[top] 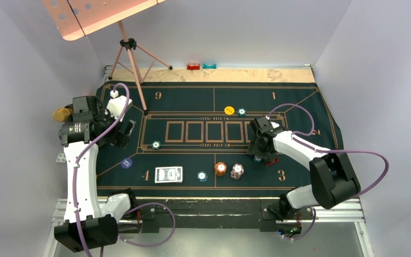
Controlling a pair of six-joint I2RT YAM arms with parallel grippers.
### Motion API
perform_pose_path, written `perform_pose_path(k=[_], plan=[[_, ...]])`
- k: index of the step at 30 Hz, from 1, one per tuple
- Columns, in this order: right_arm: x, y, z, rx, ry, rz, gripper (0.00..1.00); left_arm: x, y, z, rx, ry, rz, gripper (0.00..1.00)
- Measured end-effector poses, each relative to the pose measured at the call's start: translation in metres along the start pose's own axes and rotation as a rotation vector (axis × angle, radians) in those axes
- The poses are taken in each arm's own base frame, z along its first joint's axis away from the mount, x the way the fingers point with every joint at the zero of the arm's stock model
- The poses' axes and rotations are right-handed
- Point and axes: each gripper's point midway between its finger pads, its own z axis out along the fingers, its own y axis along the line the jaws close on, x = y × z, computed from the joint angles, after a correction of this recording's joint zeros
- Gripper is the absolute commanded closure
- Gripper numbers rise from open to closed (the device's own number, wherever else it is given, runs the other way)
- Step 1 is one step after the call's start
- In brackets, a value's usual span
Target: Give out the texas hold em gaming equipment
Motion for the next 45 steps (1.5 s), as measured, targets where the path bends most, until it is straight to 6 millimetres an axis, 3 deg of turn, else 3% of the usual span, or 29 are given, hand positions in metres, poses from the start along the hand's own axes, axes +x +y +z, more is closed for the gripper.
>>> perform_pose_path(k=[6,9,12,15,19,22,26,34,45], plan=[[-0.022,0.013,-0.021,-0.041,-0.049,-0.02,0.3,0.0,0.0,0.0,0.0,0.0,-0.001,0.0],[-0.044,0.027,-0.046,-0.099,-0.111,-0.037,0.3,0.001,-0.001,0.0,0.004,0.002,-0.003,0.0],[-0.07,0.056,-0.084,-0.202,-0.208,-0.098,0.28,0.002,-0.004,-0.001,0.016,0.006,-0.008,0.0],[-0.065,0.09,-0.111,-0.29,-0.253,-0.215,0.24,0.001,-0.005,-0.002,0.02,0.003,-0.009,0.0],[-0.022,0.148,-0.136,-0.409,-0.235,-0.462,0.19,0.001,-0.005,-0.001,0.022,0.003,-0.013,0.0],[0.018,0.167,-0.131,-0.429,-0.174,-0.614,0.17,0.006,-0.007,0.003,0.032,0.017,-0.02,0.0],[0.052,0.168,-0.114,-0.388,-0.098,-0.734,0.14,0.008,-0.008,0.005,0.036,0.025,-0.023,0.0],[0.071,0.165,-0.109,-0.374,-0.067,-0.789,0.14,0.008,-0.008,0.004,0.036,0.024,-0.023,0.0],[0.095,0.148,-0.081,-0.318,-0.009,-0.826,0.27,0.008,-0.008,0.004,0.036,0.024,-0.023,0.0]])
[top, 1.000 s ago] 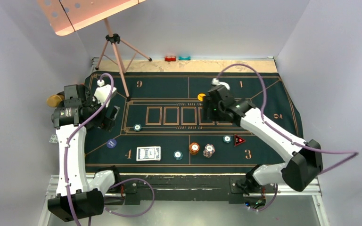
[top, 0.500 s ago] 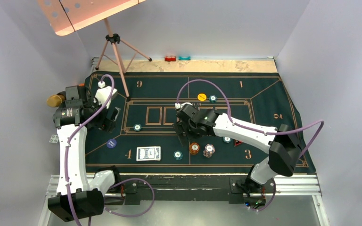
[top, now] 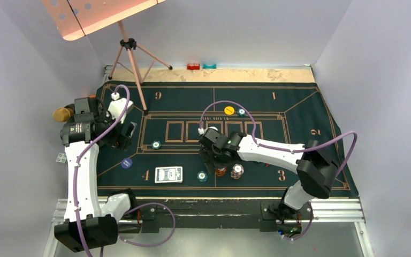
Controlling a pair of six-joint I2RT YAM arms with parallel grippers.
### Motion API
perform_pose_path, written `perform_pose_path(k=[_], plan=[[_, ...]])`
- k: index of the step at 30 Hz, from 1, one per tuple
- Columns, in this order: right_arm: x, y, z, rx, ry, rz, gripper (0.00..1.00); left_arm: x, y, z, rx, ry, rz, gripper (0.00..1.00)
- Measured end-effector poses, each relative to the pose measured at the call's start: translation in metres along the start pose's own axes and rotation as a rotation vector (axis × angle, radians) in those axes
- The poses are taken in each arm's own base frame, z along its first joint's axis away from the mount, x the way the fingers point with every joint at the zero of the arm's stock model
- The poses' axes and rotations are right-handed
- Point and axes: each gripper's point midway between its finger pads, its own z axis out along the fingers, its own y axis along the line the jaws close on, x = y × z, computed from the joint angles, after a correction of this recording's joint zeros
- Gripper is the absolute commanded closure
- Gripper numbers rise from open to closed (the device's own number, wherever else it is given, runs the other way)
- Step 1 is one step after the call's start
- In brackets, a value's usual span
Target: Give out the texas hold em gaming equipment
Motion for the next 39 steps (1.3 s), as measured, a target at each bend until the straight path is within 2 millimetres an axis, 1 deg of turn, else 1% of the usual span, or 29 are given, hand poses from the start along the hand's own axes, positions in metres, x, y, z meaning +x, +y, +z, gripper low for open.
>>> perform_pose_path(k=[7,15,18,24,28,32,35,39], plan=[[0.001,0.001,0.004,-0.005,-0.002,0.006,0.37,0.0,0.0,0.0,0.0,0.0,0.0,0.0],[0.007,0.0,0.007,-0.007,0.012,0.007,0.47,0.0,0.0,0.0,0.0,0.0,0.0,0.0],[0.008,-0.001,0.008,-0.004,0.013,0.007,0.55,-0.001,0.0,-0.001,-0.002,-0.002,0.0,0.0],[0.008,-0.002,0.007,0.0,0.015,0.006,0.57,-0.002,0.001,-0.002,-0.004,-0.005,0.001,0.0],[0.009,-0.004,0.004,0.015,0.025,0.004,0.58,-0.002,0.001,-0.002,-0.004,-0.005,0.001,0.0],[0.0,-0.005,-0.007,0.027,0.009,0.004,0.61,-0.002,0.001,-0.002,-0.004,-0.005,0.001,0.0],[-0.015,0.0,-0.019,0.014,-0.025,0.007,0.63,-0.002,0.001,-0.002,-0.004,-0.005,0.001,0.0],[-0.039,0.009,-0.035,-0.011,-0.077,0.006,0.64,-0.002,0.001,-0.001,-0.002,-0.004,0.0,0.0]])
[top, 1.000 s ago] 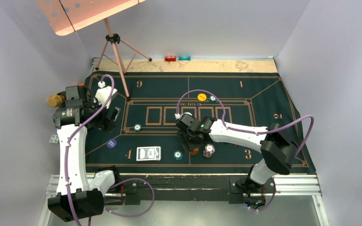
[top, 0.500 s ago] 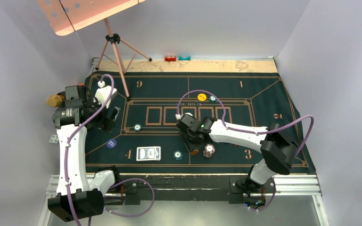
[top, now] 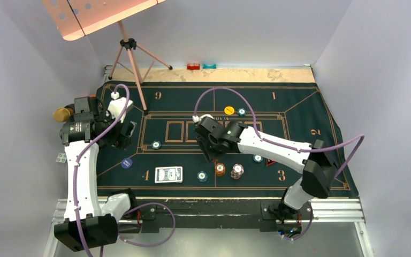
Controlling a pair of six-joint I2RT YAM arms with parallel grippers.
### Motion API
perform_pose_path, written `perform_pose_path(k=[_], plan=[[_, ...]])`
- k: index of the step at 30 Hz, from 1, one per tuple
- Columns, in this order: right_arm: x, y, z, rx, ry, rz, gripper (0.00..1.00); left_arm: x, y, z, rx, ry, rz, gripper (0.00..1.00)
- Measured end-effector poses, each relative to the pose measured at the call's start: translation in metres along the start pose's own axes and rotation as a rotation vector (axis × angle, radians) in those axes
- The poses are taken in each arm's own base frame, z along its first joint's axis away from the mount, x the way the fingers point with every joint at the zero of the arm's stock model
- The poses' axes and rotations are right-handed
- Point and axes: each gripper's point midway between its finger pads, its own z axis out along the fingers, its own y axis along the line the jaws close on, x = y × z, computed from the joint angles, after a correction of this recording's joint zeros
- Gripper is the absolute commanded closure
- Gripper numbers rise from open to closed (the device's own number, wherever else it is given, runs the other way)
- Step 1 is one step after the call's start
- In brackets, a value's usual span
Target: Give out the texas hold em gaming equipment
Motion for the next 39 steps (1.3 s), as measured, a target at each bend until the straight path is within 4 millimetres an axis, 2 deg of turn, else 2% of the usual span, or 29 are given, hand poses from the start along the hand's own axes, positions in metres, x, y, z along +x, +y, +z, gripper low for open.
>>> perform_pose_path(k=[3,5,8,11,16,21,24,31,37,39], plan=[[-0.031,0.015,-0.003,-0.021,-0.04,-0.008,0.66,0.0,0.0,0.003,0.004,0.007,-0.019,0.0],[-0.057,0.031,0.005,-0.04,-0.06,-0.017,0.67,-0.002,0.002,0.007,0.009,0.014,-0.045,0.0],[-0.089,0.056,0.031,-0.062,-0.071,-0.036,0.68,-0.007,0.005,0.011,0.008,0.014,-0.078,0.0],[-0.106,0.076,0.065,-0.078,-0.054,-0.058,0.68,-0.012,0.007,0.014,0.003,-0.001,-0.106,0.0],[-0.113,0.097,0.116,-0.098,-0.002,-0.086,0.71,-0.017,0.007,0.014,0.002,-0.023,-0.134,0.0],[-0.114,0.111,0.141,-0.131,0.026,-0.09,0.71,-0.021,0.005,0.016,0.005,-0.05,-0.15,0.0],[-0.11,0.117,0.141,-0.152,0.041,-0.094,0.71,-0.021,0.002,0.015,0.012,-0.065,-0.163,0.0],[-0.12,0.143,0.136,-0.219,0.012,-0.107,0.71,-0.024,-0.001,0.015,0.028,-0.078,-0.168,0.0],[-0.103,0.156,0.154,-0.22,0.048,-0.135,0.7,-0.023,-0.001,0.015,0.029,-0.075,-0.165,0.0],[-0.105,0.159,0.152,-0.228,0.04,-0.136,0.66,-0.023,-0.001,0.015,0.028,-0.074,-0.16,0.0]])
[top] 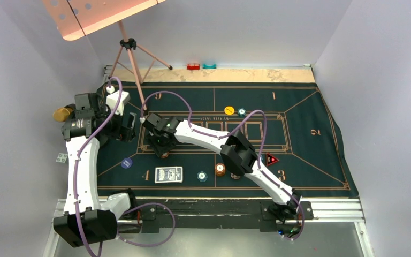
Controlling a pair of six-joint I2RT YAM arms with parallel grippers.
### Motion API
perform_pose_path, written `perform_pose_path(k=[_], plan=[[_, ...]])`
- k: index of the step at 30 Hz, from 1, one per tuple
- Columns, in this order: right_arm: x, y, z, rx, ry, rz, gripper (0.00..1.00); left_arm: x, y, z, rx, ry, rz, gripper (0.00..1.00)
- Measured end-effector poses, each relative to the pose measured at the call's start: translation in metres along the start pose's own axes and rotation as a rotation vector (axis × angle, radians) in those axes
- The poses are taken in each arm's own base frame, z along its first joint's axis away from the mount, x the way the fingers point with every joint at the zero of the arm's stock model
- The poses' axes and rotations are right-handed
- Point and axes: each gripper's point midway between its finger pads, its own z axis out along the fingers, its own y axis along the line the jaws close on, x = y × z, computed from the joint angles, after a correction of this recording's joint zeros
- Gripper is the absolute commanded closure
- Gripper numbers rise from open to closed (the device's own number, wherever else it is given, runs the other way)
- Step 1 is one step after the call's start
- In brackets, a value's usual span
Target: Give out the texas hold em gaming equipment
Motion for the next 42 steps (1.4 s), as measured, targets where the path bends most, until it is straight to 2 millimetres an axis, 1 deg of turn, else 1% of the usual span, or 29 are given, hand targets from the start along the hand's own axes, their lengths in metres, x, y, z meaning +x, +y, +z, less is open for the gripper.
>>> perform_pose_path(k=[2,4,5,7,10,16,19,21,23,25,26,29,31,32,34,35,37,40,42], plan=[[0.002,0.0,0.001,0.001,0.005,-0.001,0.55,0.0,0.0,0.0,0.0,0.001,0.001,0.0],[0.002,0.0,0.001,0.001,0.005,-0.001,0.41,0.001,0.0,0.0,0.0,0.002,0.001,0.0],[0.002,0.001,0.001,0.001,0.005,0.0,0.36,0.001,0.0,0.0,0.0,0.003,0.001,0.0],[0.0,0.002,0.002,-0.005,-0.001,0.003,0.31,0.001,-0.001,-0.001,0.0,0.004,0.0,0.0],[0.0,0.005,0.002,-0.011,-0.006,0.0,0.27,0.002,-0.001,-0.002,0.0,0.003,0.001,0.0],[0.0,0.007,0.001,-0.012,-0.009,-0.003,0.26,0.004,-0.002,-0.002,0.004,0.011,-0.002,0.0],[-0.002,0.006,0.0,-0.004,-0.017,-0.01,0.25,0.004,-0.002,-0.002,0.004,0.01,-0.002,0.0],[-0.006,0.0,-0.004,0.02,-0.031,-0.019,0.24,0.003,-0.002,-0.002,0.003,0.009,-0.002,0.0],[-0.008,-0.009,-0.014,0.045,-0.044,-0.02,0.22,0.003,-0.002,-0.003,0.002,0.007,-0.001,0.0],[-0.007,-0.023,-0.033,0.073,-0.054,-0.016,0.17,0.003,-0.002,-0.003,0.002,0.006,0.0,0.0],[-0.006,-0.03,-0.046,0.084,-0.063,-0.011,0.14,0.003,-0.002,-0.004,0.001,0.007,0.0,0.0],[-0.003,-0.05,-0.088,0.111,-0.105,0.003,0.11,0.002,-0.002,-0.005,-0.001,0.004,0.002,0.0],[0.006,-0.065,-0.117,0.133,-0.13,0.017,0.1,0.002,-0.001,-0.005,-0.004,0.003,0.005,0.0],[0.012,-0.07,-0.129,0.141,-0.14,0.024,0.1,0.002,-0.001,-0.005,-0.004,0.003,0.008,0.0],[0.026,-0.079,-0.142,0.158,-0.147,0.029,0.09,0.002,-0.001,-0.005,-0.005,0.004,0.014,0.0],[0.037,-0.083,-0.145,0.162,-0.144,0.031,0.08,0.002,-0.001,-0.005,-0.005,0.004,0.019,0.0],[0.067,-0.09,-0.146,0.179,-0.101,0.031,0.07,0.002,0.0,-0.005,-0.005,0.004,0.027,0.0],[0.104,-0.103,-0.139,0.214,-0.03,0.039,0.06,0.002,0.0,-0.005,-0.006,0.004,0.03,0.0],[0.122,-0.109,-0.135,0.232,0.007,0.045,0.06,0.002,0.0,-0.005,-0.006,0.005,0.035,0.0]])
